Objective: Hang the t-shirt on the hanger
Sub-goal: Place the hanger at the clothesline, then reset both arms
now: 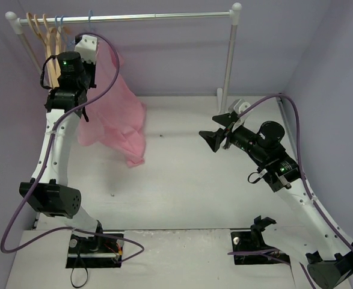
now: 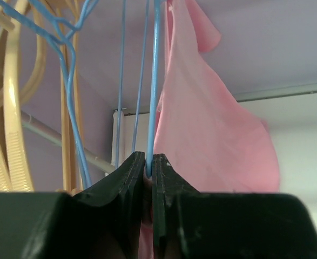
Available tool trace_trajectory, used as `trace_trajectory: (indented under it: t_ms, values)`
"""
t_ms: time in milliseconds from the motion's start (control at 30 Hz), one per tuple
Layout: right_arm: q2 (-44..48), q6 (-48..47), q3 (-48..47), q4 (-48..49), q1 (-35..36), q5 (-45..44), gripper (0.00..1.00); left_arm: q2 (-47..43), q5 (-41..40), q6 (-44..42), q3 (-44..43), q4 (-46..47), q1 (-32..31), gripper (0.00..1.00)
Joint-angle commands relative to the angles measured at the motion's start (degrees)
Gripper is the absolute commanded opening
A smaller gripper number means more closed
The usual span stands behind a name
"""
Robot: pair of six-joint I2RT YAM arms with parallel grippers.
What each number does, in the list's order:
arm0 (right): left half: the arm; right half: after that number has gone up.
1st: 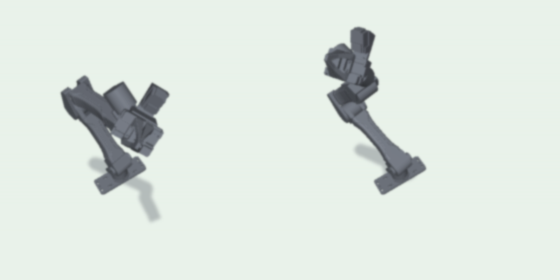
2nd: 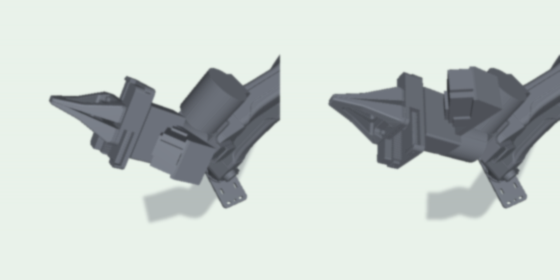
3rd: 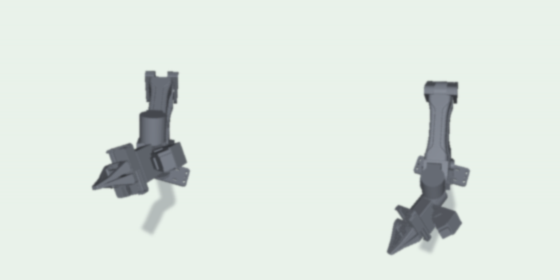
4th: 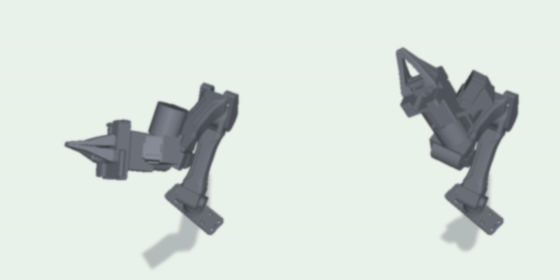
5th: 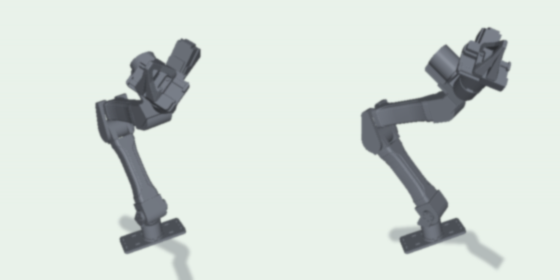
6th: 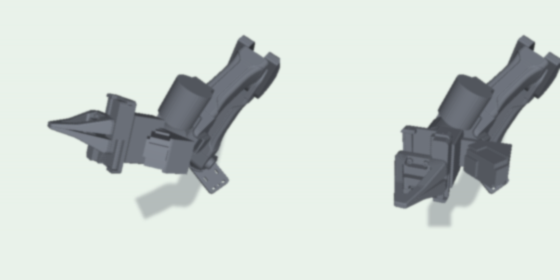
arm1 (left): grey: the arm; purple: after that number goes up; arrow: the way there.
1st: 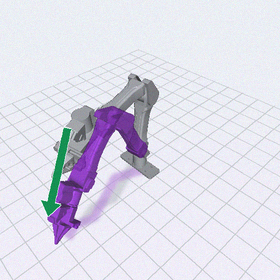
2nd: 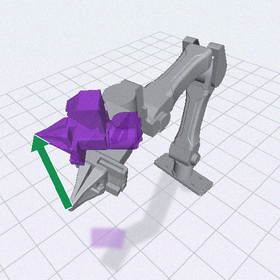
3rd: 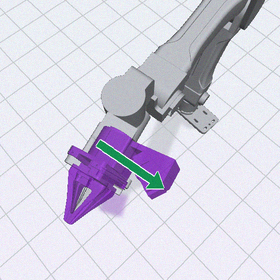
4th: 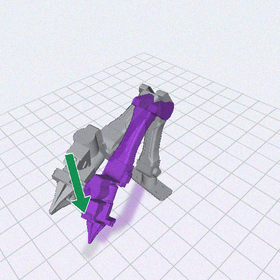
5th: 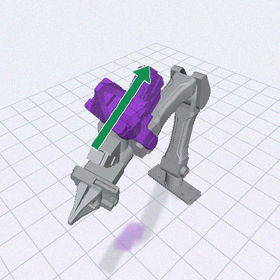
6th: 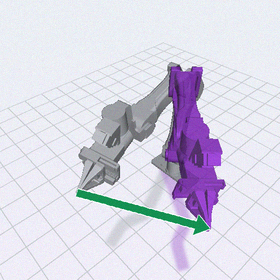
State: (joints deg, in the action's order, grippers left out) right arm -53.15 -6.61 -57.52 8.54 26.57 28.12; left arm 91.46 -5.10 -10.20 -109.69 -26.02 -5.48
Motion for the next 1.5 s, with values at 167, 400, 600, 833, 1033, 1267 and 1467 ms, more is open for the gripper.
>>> trace_trajectory:
  t_ms: [167,400,600,833,1033,1267,1467]
  values:
    - [0.4,2.0,1.2,6.3,-0.2,1.8,0.65,-7.3,2.8,-0.2,3.1,5.3,0.2,0.00]
    - [0.6,2.4,1.7,6.4,-0.2,1.9,0.66,-11.0,2.0,0.0,7.0,6.9,0.2,0.36]
    - [0.8,2.9,2.1,6.5,-0.2,0.9,0.69,-13.1,1.0,0.7,6.5,6.2,0.2,0.56]
    - [2.3,5.7,2.7,5.5,-0.2,-9.0,1.00,-20.1,5.1,9.0,4.9,-0.3,0.2,0.68]
    - [4.7,10.6,2.8,1.1,-0.2,-23.0,1.00,-32.5,8.2,17.9,13.0,-12.1,0.1,0.72]
    - [6.8,17.6,2.5,-8.0,-0.2,-38.8,1.00,-50.7,5.6,22.2,29.9,-22.3,0.0,0.72]
    - [14.7,20.2,7.1,-10.6,0.1,-41.1,1.00,-62.4,0.5,24.0,39.7,-27.6,-2.7,0.72]
